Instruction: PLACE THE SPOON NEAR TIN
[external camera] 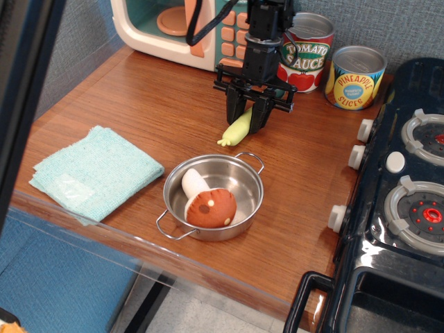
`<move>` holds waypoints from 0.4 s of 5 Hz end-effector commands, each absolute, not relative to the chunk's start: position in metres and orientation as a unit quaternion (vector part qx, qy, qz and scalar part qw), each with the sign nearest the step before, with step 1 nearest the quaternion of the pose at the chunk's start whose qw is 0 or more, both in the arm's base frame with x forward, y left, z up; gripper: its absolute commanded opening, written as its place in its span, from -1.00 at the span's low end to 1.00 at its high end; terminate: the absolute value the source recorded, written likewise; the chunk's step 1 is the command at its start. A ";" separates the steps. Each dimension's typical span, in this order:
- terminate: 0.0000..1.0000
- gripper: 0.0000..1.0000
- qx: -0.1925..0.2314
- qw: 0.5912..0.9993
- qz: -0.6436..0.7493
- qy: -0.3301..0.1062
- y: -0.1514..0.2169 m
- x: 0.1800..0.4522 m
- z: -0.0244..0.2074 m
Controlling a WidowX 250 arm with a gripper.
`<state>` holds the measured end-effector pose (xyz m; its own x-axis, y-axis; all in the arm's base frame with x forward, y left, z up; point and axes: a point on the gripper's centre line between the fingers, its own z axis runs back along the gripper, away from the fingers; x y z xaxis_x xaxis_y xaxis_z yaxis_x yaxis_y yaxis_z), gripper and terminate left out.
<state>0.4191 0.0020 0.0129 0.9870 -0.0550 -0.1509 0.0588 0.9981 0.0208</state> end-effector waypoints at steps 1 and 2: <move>-1.00 1.00 0.023 0.998 -0.048 -0.013 -0.016 0.402 0.072; -1.00 1.00 0.023 0.997 -0.025 -0.067 -0.020 0.391 0.107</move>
